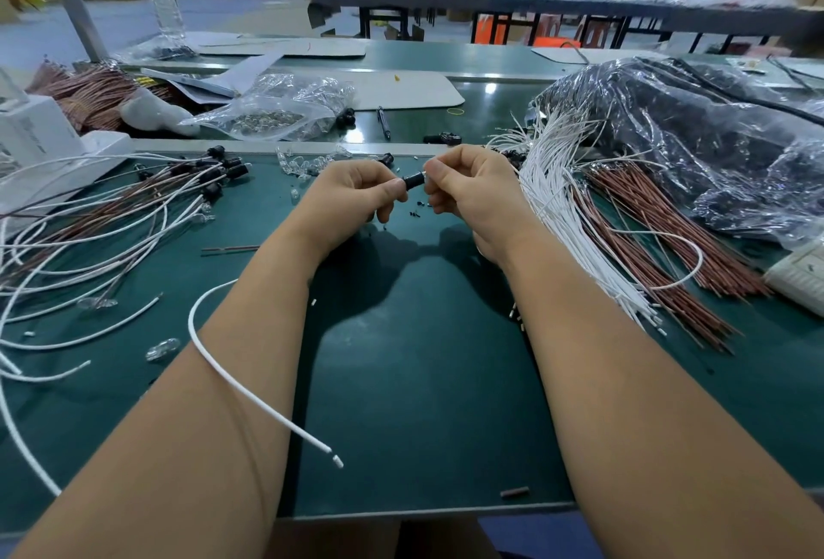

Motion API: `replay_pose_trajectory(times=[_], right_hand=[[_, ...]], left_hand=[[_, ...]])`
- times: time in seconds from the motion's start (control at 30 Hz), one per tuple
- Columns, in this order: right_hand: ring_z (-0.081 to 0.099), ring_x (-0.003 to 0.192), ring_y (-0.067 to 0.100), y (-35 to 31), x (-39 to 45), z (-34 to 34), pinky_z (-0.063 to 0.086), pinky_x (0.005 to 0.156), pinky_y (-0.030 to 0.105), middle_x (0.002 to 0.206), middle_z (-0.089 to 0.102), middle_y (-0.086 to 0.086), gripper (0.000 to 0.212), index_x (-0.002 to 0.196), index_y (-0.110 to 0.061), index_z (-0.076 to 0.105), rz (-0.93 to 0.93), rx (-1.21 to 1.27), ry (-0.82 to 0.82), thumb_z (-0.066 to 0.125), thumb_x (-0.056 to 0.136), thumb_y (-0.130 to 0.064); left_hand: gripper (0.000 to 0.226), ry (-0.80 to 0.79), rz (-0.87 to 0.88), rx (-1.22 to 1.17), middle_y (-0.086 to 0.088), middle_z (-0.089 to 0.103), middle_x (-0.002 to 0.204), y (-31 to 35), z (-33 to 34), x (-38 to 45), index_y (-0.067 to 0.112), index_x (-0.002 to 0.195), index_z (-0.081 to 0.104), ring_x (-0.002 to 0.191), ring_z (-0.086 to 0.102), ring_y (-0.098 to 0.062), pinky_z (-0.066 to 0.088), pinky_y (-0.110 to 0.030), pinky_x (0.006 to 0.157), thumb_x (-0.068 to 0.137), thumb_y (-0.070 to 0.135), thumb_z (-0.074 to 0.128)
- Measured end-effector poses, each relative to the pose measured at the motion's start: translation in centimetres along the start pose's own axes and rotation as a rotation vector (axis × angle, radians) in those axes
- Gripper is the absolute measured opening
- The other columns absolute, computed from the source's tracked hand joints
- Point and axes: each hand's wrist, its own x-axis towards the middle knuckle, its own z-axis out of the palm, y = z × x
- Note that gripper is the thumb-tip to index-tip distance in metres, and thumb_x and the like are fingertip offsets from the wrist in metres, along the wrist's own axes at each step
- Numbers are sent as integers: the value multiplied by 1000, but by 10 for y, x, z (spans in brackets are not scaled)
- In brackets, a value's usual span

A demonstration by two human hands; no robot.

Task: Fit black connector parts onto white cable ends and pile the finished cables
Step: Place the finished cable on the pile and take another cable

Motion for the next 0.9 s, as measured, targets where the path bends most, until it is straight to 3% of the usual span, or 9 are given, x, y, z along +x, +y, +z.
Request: replay_pose_trajectory(times=[0.37, 0.57, 0.77, 0.9], right_hand=[[58, 52, 13, 5, -2, 0, 50, 54, 23, 62, 62, 5, 20, 75, -9, 57, 34, 61, -31, 58, 94, -3], [55, 50, 10, 6, 0, 1, 47, 52, 22, 60, 59, 4, 21, 74, -11, 55, 15, 0, -57, 59, 94, -4], [59, 54, 12, 7, 0, 3, 50, 55, 22, 62, 62, 5, 20, 75, -10, 58, 13, 4, -44, 57, 95, -6], [63, 59, 14, 4, 0, 3, 52, 59, 22, 68, 66, 5, 9, 83, -10, 61, 5, 41, -12, 65, 90, -6]], left_hand=[[17, 22, 22, 53, 6, 55, 52, -3, 5, -1, 1, 86, 67, 55, 39, -15, 30, -20, 52, 94, 14, 60], [19, 18, 26, 87, 1, 55, 55, -1, 7, -1, 12, 75, 64, 47, 40, -4, 32, -14, 51, 94, 12, 60], [17, 68, 39, 67, -3, 55, 56, 0, 11, -2, 5, 78, 65, 52, 42, -12, 34, -16, 53, 93, 12, 61], [17, 169, 50, 82, -3, 57, 56, 3, 15, 0, 5, 79, 68, 47, 42, -7, 34, -17, 50, 92, 14, 62]])
